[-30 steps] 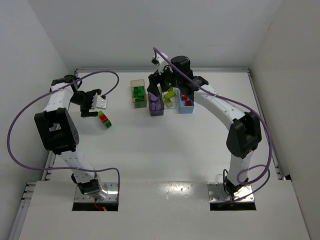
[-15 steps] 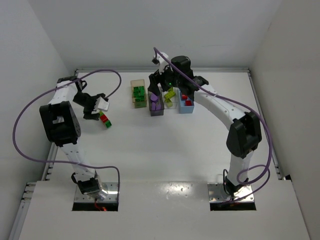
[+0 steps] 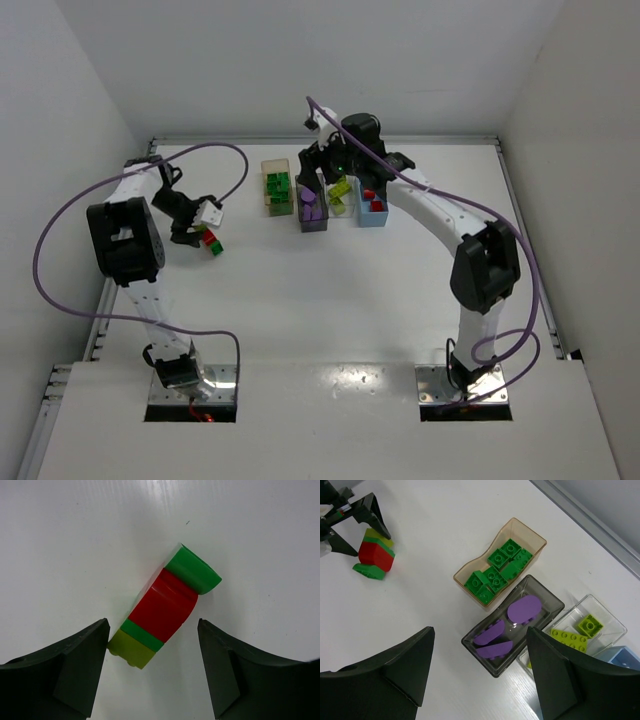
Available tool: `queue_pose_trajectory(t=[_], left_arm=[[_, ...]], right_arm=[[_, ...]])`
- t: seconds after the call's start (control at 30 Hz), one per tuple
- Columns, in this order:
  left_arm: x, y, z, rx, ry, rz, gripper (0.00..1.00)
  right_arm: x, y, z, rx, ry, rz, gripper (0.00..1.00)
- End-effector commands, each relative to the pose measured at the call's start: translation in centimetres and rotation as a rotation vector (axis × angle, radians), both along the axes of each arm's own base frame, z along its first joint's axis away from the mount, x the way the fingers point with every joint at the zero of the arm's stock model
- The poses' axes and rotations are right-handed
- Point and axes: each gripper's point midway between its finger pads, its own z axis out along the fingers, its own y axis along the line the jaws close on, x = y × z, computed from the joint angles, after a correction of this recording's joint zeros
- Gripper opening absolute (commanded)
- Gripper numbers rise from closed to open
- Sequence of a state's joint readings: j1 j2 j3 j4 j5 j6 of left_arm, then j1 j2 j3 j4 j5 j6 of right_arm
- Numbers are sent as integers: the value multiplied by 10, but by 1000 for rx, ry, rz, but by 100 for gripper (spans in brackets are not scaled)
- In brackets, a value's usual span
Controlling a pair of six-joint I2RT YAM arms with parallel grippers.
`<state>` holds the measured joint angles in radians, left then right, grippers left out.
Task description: Sort the legos into containers by color
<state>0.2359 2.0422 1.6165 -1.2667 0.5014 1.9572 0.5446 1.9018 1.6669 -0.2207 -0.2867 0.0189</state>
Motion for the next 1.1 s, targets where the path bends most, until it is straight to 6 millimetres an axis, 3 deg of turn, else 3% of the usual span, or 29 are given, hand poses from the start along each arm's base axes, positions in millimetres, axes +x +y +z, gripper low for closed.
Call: queue_pose_trajectory(t=[0.0,0.13,0.3,0.47,0.5,0.57,0.73,0.77,0.8,0.87,0.9,1.0,1.07], left_arm=[[12,-5,1,0,-128,-267,77],[11,-3,-2,7,-126,-288,70],[6,-9,-10,0,-109,-298,45],[-10,-20,-2,-47,-113,-254,22],[-9,-31,8,-81,-138,-245,16],[-17,-45,20,-140,-116,-185,16],[-26,-105,71,-373,-112,-64,15],[-30,-115,84,-403,-121,-58,15],[-38,-129,90,-435,-74,-27,15],[-36,-150,107,-508,-79,8,15],[-38,-164,117,-531,-59,43,16],[-40,-198,136,-581,-12,92,17],[-35,-215,154,-614,47,181,17]], right_arm=[[9,0,12,10,-41,-10,75],[9,0,12,10,-41,-10,75],[10,-1,11,6,-43,-19,75],[7,-3,8,1,-35,-19,75],[5,-4,8,1,-34,-19,75],[-3,-4,11,15,-21,1,75],[-35,-1,15,66,22,93,76],[-40,-5,24,85,18,97,76],[-47,-6,20,86,34,114,77],[-61,-9,18,110,66,157,77],[-68,-13,30,139,64,180,78],[-74,-30,33,164,77,197,78],[-89,-34,39,195,99,259,78]])
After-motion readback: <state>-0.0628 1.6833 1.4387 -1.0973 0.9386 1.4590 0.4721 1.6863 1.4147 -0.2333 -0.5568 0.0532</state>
